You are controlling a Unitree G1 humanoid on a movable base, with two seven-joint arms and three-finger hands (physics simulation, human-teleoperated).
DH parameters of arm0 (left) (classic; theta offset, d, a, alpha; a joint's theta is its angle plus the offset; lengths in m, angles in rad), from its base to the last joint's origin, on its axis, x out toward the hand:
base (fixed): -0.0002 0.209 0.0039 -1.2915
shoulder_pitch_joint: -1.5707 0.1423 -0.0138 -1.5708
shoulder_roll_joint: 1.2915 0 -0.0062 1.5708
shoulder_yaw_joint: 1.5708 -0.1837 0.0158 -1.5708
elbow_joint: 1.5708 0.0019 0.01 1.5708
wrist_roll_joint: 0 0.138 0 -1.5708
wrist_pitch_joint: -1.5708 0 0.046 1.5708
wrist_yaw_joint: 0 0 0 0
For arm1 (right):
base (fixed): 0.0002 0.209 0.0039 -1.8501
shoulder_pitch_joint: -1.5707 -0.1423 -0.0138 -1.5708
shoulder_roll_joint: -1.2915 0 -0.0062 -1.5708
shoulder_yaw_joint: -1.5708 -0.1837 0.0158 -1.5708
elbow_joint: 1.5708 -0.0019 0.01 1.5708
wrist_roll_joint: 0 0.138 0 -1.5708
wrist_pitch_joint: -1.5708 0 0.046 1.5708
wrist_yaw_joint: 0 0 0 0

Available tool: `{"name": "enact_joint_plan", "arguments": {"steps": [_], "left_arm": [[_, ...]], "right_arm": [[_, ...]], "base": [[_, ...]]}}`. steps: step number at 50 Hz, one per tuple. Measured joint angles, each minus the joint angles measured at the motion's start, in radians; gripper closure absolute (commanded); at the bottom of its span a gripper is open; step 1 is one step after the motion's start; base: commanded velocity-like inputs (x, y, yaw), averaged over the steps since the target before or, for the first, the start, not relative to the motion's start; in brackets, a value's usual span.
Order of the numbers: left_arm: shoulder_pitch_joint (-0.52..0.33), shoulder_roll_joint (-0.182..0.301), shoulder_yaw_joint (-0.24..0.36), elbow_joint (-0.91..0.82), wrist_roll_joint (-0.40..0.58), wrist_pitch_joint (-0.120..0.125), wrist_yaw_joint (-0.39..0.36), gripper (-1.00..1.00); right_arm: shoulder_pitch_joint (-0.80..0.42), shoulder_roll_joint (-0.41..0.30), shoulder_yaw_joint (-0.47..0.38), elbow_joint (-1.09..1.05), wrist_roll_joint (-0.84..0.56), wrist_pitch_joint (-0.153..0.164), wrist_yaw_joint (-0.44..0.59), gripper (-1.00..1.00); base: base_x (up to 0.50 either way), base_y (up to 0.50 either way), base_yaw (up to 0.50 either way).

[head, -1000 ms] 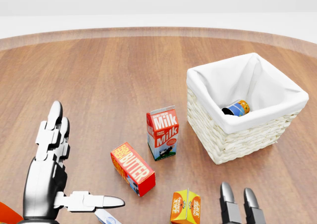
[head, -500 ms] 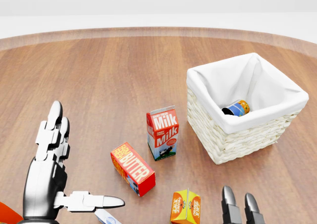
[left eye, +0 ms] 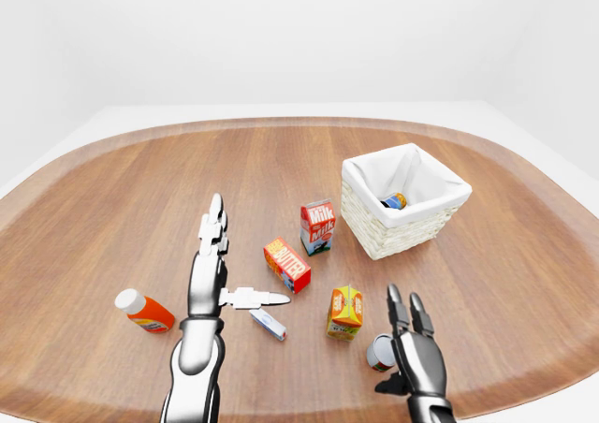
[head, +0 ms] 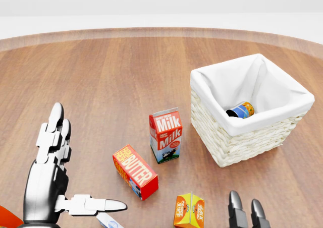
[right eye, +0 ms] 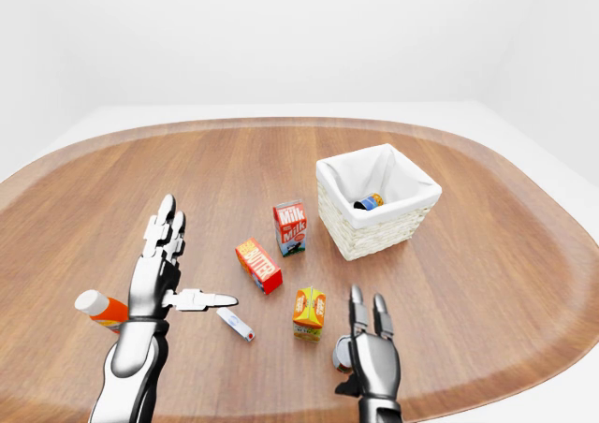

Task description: Pick up the alphabet soup and the tomato sauce, and put them in the basket.

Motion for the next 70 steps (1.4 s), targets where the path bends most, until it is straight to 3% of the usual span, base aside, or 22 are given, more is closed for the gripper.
{"name": "enact_joint_plan", "arguments": {"steps": [70], "left_arm": [[0.001, 0.0, 0.0, 0.004, 0.0, 0.0, 0.0, -1.0]], "right_arm": [[-0.054, 0.005, 0.01, 0.116, -0.006, 0.0, 0.0, -1.0]], "base": [[0.0, 0.0, 0.0]]}}
